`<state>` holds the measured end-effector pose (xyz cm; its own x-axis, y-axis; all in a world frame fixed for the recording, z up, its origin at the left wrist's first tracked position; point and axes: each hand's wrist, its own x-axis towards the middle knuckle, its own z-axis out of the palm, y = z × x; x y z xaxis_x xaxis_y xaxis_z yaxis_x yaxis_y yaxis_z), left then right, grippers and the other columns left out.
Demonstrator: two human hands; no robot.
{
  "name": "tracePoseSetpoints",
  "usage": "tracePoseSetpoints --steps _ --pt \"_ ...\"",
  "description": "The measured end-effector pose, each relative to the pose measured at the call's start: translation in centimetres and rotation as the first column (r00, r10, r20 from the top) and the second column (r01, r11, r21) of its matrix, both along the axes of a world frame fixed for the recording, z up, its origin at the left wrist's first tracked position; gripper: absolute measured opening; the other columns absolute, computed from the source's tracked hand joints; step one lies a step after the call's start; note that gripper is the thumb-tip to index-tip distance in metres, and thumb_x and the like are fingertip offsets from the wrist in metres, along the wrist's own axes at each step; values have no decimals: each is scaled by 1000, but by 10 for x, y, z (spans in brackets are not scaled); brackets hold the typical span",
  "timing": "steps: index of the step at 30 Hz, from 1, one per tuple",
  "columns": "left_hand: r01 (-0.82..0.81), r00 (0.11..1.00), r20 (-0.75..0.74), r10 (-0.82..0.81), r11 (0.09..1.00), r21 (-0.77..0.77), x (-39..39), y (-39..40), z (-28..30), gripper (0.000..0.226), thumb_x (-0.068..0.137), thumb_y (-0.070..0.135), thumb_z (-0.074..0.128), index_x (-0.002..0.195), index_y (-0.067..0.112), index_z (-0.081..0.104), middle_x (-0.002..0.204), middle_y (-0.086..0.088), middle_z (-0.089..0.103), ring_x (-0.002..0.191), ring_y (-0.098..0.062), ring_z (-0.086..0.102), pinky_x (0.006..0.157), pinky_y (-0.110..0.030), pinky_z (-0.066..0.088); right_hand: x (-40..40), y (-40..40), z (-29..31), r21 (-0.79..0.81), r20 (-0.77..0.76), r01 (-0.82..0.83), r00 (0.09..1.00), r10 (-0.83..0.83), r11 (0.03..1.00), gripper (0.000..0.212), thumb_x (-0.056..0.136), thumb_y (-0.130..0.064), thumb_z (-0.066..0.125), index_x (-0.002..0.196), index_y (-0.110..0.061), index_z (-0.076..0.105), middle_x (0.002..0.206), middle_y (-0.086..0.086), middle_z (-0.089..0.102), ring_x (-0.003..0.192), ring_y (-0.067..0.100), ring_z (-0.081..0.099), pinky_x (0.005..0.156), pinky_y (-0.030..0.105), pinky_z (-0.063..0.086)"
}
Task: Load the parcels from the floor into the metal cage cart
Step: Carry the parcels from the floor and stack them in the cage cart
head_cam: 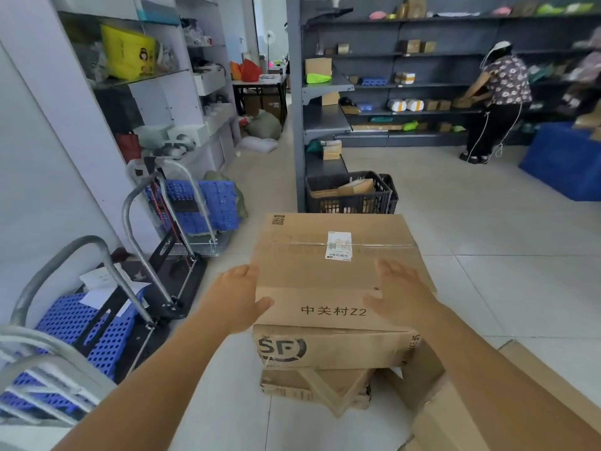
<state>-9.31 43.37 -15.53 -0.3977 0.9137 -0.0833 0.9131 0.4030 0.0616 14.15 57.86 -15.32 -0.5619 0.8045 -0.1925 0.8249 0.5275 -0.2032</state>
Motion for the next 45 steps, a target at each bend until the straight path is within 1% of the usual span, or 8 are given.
tracePoseSetpoints --steps 12,16,21,26,29,32,38,45 --pt "98 995 11 -98 993 -72 -95 145 -48 70 96 45 46 150 8 19 153 -7 29 138 -24 31 111 -32 26 -38 124 -55 54 28 244 969 -245 968 80 92 -51 51 153 -12 18 157 6 24 145 24 21 119 42 13" --pt "104 994 37 -100 986 -131 -123 178 -67 71 95 45 47 148 7 22 149 -9 34 135 -27 35 110 -34 29 -43 151 -72 43 46 308 950 -310 950 73 91 -49 51 149 -13 25 154 6 30 142 25 27 115 42 21" --pt "85 993 94 -72 985 -148 -153 205 -93 55 93 43 51 135 9 39 134 -7 47 124 -25 45 103 -34 37 -46 191 -93 28 89 376 922 -377 926 76 92 -50 50 151 -12 21 156 5 28 143 23 26 115 41 26" --pt "-32 976 206 70 983 -183 -178 228 -125 67 80 54 48 133 14 45 133 -7 50 118 -27 50 97 -42 45 -40 232 -113 -27 98 431 899 -427 902 84 93 -52 50 155 -10 11 160 7 20 147 25 20 117 41 23" --pt "-128 949 257 181 969 -211 -182 234 -139 75 81 54 50 143 15 33 138 -10 44 123 -31 47 101 -45 43 -35 257 -126 -106 66 488 873 -484 866 88 88 -57 54 153 -13 16 155 7 29 141 29 30 112 42 29" --pt "-222 898 329 291 947 -232 -177 239 -144 80 86 42 61 149 14 18 140 -15 40 125 -35 46 103 -48 41 -26 279 -143 -165 41 541 839 -542 825 89 79 -60 57 149 -14 25 146 8 41 132 31 41 107 46 38" --pt "-388 784 450 427 903 -182 -177 254 -163 79 80 38 72 141 12 30 134 -15 48 116 -34 53 99 -49 44 -13 305 -165 -352 -2 598 768 -640 720 93 79 -54 69 145 -6 24 140 16 42 124 36 49 100 47 44" --pt "-502 663 532 527 840 -206 -168 262 -171 96 80 42 73 152 21 13 137 -14 51 116 -37 54 98 -47 45 -4 313 -174 -422 -100 566 747 -657 708 87 75 -51 76 141 -16 31 132 11 52 116 34 54 94 44 45"
